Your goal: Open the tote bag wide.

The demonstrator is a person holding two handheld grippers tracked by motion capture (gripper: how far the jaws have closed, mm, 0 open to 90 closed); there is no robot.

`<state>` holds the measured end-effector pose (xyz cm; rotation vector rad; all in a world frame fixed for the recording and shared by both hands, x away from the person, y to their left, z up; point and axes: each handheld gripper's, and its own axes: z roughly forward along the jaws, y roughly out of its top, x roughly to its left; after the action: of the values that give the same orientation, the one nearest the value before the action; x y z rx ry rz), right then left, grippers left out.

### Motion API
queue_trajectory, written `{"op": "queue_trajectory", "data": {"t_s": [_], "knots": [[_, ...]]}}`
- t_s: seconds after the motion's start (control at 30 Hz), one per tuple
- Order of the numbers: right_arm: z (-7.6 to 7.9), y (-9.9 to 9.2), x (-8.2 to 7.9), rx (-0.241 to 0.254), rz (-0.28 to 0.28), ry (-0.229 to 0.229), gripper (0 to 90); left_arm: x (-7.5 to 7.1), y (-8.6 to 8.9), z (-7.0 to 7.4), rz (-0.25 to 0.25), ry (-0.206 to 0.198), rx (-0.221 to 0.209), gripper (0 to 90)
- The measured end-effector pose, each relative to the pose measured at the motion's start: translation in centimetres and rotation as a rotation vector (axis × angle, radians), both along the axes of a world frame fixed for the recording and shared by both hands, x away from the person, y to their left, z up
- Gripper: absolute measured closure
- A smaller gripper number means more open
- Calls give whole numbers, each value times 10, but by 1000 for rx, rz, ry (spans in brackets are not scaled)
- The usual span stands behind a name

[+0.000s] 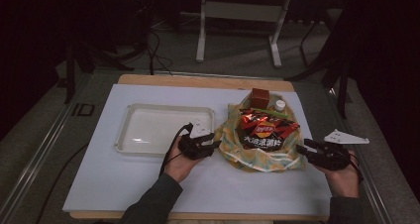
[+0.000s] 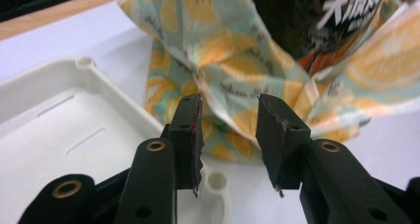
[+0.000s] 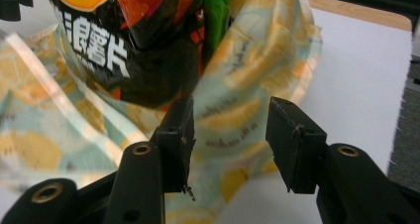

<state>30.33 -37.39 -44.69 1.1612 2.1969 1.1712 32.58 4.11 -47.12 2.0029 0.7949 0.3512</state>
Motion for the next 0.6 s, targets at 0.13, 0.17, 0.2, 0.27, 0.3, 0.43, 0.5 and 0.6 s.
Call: {"op": "queue_trajectory", "data": {"t_s": [0.13,0.17,0.2,0.27,0.3,0.43,0.5,0.6], "knots": [[-2,9,6,7,-5,11,518,4,-10,4,-6,-6,-11,592],[-3,10,7,6,-10,11,513,4,-10,4,-6,-6,-11,586],[-3,11,9,15,-19,16,504,6,-15,5,-5,-5,-22,572],[-4,12,11,19,-34,13,494,8,-18,5,-3,-3,-27,541],[-4,12,11,19,-34,13,494,9,-21,5,1,-2,-31,541],[-7,14,17,16,-60,10,485,16,-32,2,17,13,-54,483],[-8,14,19,17,-74,13,501,19,-38,0,34,18,-52,466],[-9,14,20,27,-89,9,535,23,-42,-2,50,24,-53,465]]}}
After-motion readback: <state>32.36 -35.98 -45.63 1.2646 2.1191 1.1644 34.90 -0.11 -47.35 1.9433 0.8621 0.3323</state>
